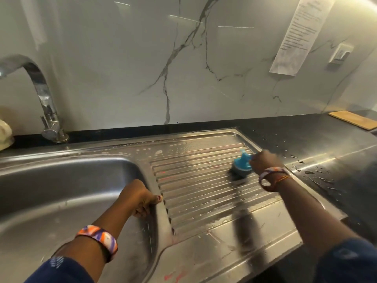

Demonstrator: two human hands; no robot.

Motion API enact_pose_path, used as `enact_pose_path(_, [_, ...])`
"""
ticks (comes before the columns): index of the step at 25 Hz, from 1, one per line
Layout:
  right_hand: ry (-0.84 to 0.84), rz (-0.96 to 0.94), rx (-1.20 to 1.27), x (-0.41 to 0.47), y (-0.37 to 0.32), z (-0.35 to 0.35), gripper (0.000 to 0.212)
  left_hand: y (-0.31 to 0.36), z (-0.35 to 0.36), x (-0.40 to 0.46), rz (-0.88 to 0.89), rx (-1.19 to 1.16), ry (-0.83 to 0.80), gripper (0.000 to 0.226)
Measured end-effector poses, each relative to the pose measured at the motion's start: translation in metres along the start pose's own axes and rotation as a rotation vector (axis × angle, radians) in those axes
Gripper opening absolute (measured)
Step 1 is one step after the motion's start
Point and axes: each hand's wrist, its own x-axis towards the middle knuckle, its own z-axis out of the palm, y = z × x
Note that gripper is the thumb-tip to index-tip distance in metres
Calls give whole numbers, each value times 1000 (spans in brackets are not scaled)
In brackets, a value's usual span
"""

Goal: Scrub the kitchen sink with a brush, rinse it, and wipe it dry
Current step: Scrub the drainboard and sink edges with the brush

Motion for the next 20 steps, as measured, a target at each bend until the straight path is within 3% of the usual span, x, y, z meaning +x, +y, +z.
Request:
enact_pose_path(4, [-79, -473, 64, -99, -93, 39, 32, 1, -2, 0, -24, -7, -25, 31])
enact_pose_path(8, [-58, -620, 42, -128, -126, 45, 35, -2, 1, -2, 27, -28, 32, 25])
enact_pose_path(11, [-64, -490, -1, -71, -78, 32, 32, -3, 1, 1, 31, 1, 31, 27])
enact_pose_path(16, [6, 67, -40, 22, 11, -15, 34, 1, 1, 4, 8, 47, 14, 31])
enact_pose_path(18, [61, 88, -41, 14, 2, -13, 34, 1, 2, 4, 21, 52, 25, 31])
enact_pose_path(20, [124, -52, -93, -20, -26, 2, 36, 0, 2, 4, 36, 52, 26, 31])
